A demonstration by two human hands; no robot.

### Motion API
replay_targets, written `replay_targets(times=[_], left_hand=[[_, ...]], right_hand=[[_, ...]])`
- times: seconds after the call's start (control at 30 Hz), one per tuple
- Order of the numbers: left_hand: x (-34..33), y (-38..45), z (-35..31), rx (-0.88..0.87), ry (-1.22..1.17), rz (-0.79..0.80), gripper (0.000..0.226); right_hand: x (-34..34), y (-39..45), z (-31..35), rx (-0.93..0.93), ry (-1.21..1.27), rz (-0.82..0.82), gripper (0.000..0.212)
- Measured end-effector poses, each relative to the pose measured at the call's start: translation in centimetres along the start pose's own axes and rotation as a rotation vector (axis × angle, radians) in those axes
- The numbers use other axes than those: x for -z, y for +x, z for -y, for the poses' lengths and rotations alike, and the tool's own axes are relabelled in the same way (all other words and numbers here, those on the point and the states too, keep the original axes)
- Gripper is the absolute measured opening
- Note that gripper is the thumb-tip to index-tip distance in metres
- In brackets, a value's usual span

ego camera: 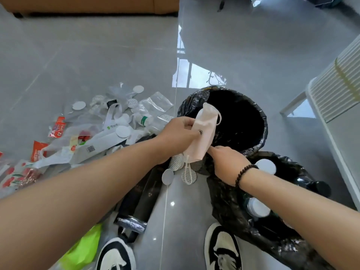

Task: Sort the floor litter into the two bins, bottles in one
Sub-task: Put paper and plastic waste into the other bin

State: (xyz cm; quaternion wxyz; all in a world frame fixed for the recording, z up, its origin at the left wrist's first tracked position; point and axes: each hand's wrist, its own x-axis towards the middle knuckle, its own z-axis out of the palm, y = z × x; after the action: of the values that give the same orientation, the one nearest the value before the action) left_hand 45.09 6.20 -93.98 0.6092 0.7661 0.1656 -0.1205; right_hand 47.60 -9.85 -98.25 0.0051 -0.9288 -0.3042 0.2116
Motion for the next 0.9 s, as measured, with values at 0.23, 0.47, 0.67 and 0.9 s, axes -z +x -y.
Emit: replay_targets(times=[0.23,0.47,0.67,0.9], left_hand=[[-2.6,4.1,0.5,-0.001,-0.216,-0.055,0.032],[-4.0,3.2,1.0,-0.118,-0.304,0.265,0.043],[-0.4,1.6,4.2,0.055,-0.629,0.016,0.039],[3.4,0.0,10.3,0.292,-0.535,-0.233,0.026]], right_hand=[[6.8,0.6,-5.2,-0.103,0.810,0.126,0.056],[6.9,4.1,-5.4,-0.306,1.352,-0.249,0.046],[5.3,8.1,-7.5,-0.501,0.820,-0.538,0.037],[4.0,8.5,-4.6,-0.406,0.625,-0.756,0.040]])
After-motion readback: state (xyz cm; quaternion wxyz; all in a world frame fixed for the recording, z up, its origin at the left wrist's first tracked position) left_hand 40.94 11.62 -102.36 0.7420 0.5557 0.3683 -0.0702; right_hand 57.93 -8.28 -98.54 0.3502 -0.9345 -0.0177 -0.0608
